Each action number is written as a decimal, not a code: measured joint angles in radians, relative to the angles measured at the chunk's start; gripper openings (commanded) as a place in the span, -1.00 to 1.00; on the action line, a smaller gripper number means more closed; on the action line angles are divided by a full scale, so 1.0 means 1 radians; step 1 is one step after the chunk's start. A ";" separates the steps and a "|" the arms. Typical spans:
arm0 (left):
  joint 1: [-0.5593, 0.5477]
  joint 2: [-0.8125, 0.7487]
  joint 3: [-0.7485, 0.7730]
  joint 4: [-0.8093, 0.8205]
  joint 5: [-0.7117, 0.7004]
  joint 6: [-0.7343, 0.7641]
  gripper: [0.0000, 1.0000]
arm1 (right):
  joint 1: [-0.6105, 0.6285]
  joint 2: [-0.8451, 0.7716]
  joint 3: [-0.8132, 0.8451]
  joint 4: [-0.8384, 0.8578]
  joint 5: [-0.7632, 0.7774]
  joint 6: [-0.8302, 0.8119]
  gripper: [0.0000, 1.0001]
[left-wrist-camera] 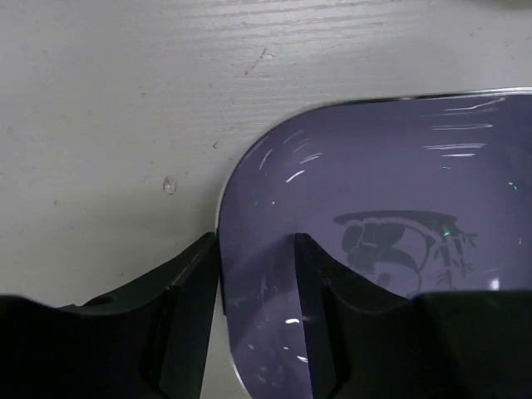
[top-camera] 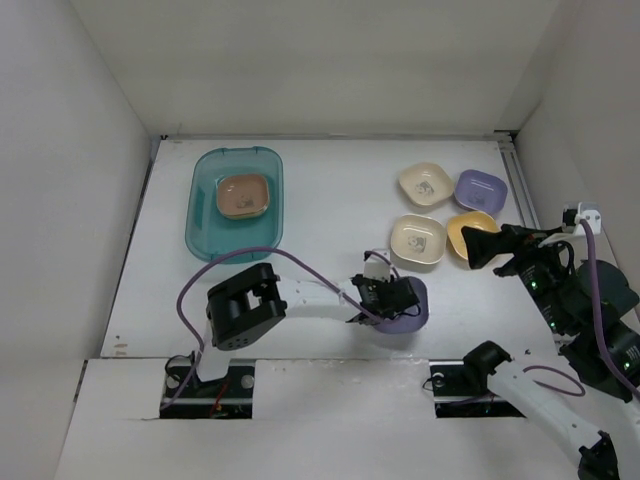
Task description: Place the plates into the plastic bin on the countertop
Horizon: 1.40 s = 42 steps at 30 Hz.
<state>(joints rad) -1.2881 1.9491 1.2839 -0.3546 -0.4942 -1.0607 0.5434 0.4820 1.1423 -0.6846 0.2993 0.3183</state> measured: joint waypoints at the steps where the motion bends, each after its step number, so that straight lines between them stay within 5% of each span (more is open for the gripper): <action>1: -0.001 -0.001 0.000 -0.008 -0.003 -0.005 -0.19 | 0.000 0.000 0.000 0.000 -0.001 0.000 1.00; 3: -0.001 -0.002 -0.002 -0.008 -0.004 -0.011 -0.23 | 0.000 0.000 -0.001 0.000 -0.004 0.000 1.00; 5: -0.001 -0.015 -0.018 -0.005 -0.004 -0.023 -0.81 | 0.000 0.000 -0.001 0.000 -0.004 0.000 1.00; 7: -0.001 -0.034 -0.034 -0.010 -0.017 -0.050 -1.00 | 0.000 0.000 -0.001 0.001 -0.008 0.000 1.00; 17: 0.089 -0.341 -0.145 -0.268 -0.113 -0.134 -1.00 | 0.000 0.000 -0.013 0.007 -0.031 0.000 1.00; 20: 0.247 -0.505 -0.146 -0.275 -0.105 -0.050 -1.00 | 0.000 0.002 -0.028 0.020 -0.046 0.001 1.00; 26: 0.819 -0.675 -0.111 -0.082 0.037 0.182 -1.00 | 0.000 0.031 -0.082 0.087 -0.089 0.012 1.00; 33: 1.210 -0.317 0.289 -0.063 0.414 0.463 -1.00 | -0.001 0.095 -0.180 0.163 -0.155 0.019 1.00; 37: 1.289 -0.078 0.473 -0.077 0.552 0.585 -1.00 | -0.001 0.101 -0.212 0.187 -0.186 0.019 1.00; 42: 1.336 0.038 0.455 -0.116 0.640 0.659 -1.00 | -0.001 0.098 -0.222 0.223 -0.204 0.017 1.00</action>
<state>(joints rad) 0.0483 1.9869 1.7393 -0.4706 0.1459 -0.4015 0.5426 0.5800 0.9199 -0.4614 0.0956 0.3355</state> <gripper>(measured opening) 0.007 0.999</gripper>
